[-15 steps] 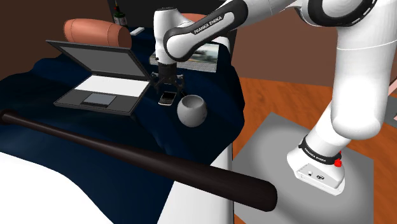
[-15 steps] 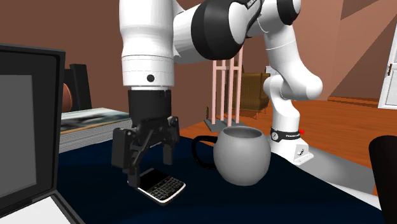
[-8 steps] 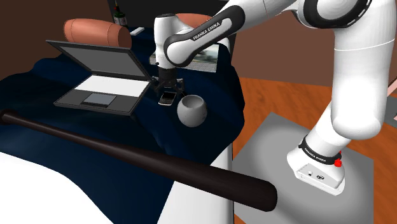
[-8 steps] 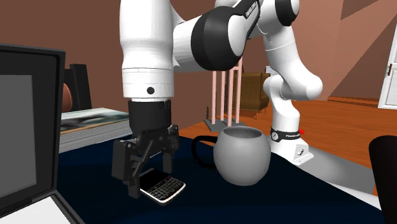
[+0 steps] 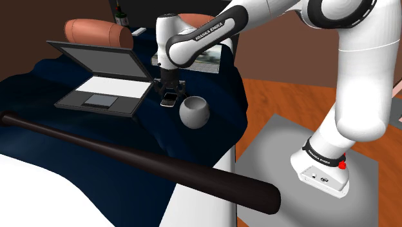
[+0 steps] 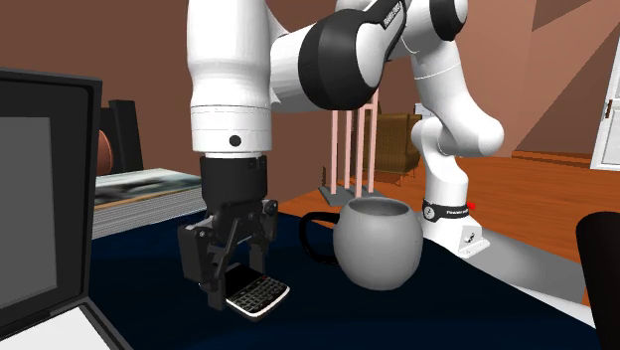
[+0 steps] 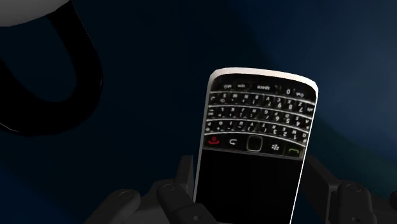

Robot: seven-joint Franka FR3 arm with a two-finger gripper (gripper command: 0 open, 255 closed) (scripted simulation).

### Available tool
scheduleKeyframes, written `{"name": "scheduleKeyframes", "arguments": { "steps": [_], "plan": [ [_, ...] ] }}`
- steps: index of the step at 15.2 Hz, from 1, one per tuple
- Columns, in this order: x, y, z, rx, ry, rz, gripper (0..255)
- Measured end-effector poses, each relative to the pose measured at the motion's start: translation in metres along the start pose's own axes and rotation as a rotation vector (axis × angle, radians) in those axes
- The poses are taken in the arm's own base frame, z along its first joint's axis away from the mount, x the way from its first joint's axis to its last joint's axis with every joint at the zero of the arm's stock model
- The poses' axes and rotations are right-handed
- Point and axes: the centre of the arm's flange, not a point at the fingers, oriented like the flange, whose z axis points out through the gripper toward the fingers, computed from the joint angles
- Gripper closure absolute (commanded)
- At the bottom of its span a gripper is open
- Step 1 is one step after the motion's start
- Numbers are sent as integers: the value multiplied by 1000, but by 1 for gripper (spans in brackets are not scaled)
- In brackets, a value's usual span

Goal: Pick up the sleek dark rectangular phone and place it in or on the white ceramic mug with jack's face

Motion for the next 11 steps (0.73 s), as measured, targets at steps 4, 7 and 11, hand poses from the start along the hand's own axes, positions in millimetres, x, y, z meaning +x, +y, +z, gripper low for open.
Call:
{"name": "scheduleKeyframes", "arguments": {
  "steps": [4, 7, 11],
  "plan": [
    [0, 0, 0, -1, 0, 0, 255],
    [0, 0, -6, -1, -1, 0, 255],
    [0, -1, -26, -1, -1, 0, 255]
  ]
}}
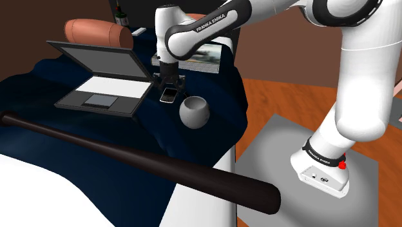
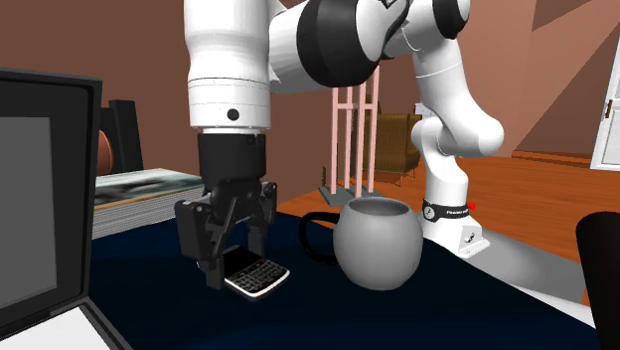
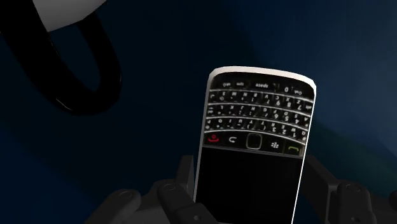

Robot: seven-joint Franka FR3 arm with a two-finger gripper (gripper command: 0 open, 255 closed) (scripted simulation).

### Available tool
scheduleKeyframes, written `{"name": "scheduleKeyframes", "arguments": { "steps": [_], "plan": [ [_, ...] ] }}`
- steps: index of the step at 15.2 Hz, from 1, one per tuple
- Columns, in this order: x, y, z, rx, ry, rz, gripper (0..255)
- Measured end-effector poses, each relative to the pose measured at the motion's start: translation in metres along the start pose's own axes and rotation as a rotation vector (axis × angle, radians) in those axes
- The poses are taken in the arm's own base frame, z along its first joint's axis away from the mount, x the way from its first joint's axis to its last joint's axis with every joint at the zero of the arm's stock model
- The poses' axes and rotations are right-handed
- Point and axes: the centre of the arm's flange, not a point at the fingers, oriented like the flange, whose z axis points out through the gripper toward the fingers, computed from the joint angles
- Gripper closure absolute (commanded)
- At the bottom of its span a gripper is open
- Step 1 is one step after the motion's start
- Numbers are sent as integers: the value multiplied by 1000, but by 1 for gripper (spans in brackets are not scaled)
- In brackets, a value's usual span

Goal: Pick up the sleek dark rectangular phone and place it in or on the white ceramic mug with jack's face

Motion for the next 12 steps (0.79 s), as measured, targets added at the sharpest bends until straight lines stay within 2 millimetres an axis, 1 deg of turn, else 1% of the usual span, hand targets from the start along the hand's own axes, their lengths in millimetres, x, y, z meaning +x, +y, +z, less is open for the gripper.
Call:
{"name": "scheduleKeyframes", "arguments": {
  "steps": [12],
  "plan": [
    [-4, -4, -63, 0, 0, 0, 255]
  ]
}}
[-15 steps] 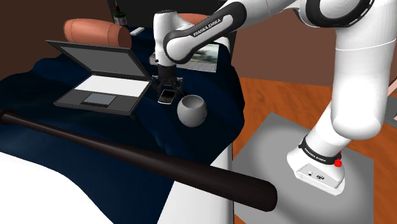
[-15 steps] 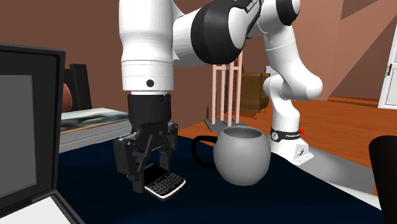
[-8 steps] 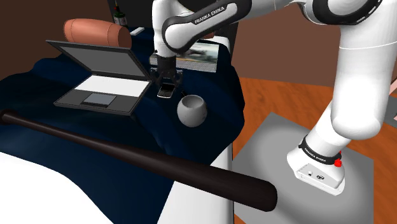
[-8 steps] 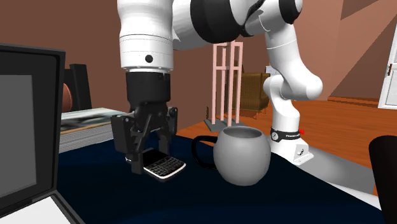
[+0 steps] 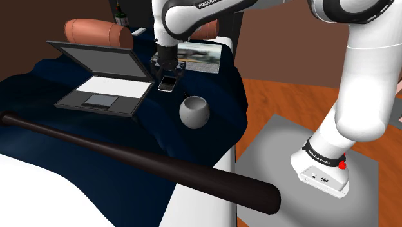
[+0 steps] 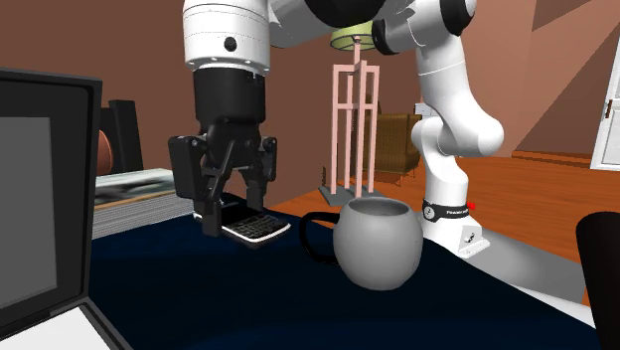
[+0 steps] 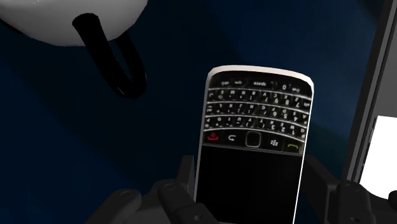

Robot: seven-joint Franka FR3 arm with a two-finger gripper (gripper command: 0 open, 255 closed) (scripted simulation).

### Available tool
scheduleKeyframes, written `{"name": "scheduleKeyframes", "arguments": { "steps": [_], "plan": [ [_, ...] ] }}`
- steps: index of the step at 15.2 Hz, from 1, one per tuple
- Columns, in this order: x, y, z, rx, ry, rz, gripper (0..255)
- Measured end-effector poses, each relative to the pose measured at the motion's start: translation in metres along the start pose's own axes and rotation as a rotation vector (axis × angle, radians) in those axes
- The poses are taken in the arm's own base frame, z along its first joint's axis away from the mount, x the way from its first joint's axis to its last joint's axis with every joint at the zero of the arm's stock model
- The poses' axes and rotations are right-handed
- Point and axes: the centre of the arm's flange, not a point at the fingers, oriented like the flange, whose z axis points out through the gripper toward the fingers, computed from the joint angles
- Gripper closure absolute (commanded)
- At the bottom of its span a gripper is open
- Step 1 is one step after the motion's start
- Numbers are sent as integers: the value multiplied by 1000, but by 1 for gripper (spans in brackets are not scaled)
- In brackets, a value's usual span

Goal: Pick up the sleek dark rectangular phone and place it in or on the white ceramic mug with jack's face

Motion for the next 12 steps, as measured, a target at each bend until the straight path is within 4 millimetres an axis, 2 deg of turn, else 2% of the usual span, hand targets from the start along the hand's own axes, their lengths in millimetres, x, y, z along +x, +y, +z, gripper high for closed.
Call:
{"name": "scheduleKeyframes", "arguments": {
  "steps": [12],
  "plan": [
    [-1, -4, -63, 0, 0, 0, 255]
  ]
}}
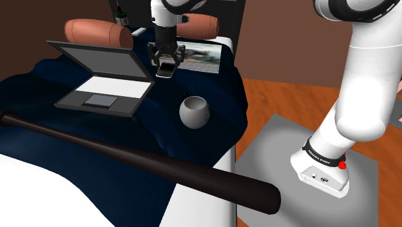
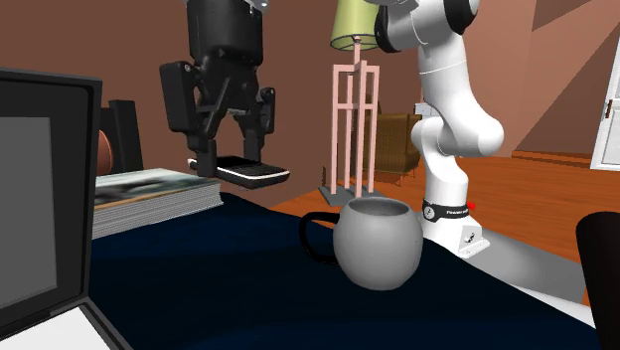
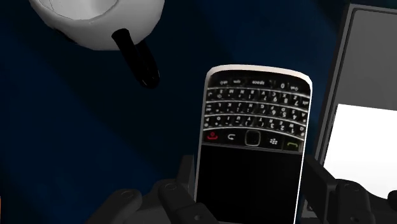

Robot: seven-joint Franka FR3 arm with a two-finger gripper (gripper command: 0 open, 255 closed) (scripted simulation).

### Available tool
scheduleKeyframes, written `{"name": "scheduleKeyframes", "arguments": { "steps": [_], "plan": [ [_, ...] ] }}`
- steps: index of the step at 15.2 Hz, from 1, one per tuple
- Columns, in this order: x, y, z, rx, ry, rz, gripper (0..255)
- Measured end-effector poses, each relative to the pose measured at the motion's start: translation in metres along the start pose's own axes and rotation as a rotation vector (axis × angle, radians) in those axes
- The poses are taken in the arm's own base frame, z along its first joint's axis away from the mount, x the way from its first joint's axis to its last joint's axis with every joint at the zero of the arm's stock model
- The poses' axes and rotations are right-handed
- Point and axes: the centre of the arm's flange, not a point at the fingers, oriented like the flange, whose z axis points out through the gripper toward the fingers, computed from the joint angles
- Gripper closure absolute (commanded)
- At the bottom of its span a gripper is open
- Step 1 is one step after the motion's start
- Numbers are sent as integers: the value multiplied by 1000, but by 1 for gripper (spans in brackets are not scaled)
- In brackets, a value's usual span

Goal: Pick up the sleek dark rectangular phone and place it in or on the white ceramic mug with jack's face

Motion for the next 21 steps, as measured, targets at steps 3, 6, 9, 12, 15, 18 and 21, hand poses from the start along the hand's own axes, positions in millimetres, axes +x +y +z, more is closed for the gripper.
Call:
{"name": "scheduleKeyframes", "arguments": {
  "steps": [3, 6, 9, 12, 15, 18, 21],
  "plan": [
    [-1, -2, -14, 0, 0, 0, 255],
    [-20, 17, -20, 0, 0, 0, 255],
    [-48, 41, -23, 0, 0, -2, 255],
    [-77, 72, -26, 0, 0, -1, 255],
    [-106, 99, -29, 0, 0, -1, 255],
    [-112, 105, -18, -1, 0, 0, 255],
    [-112, 109, -2, -1, 0, 0, 255]
  ]
}}
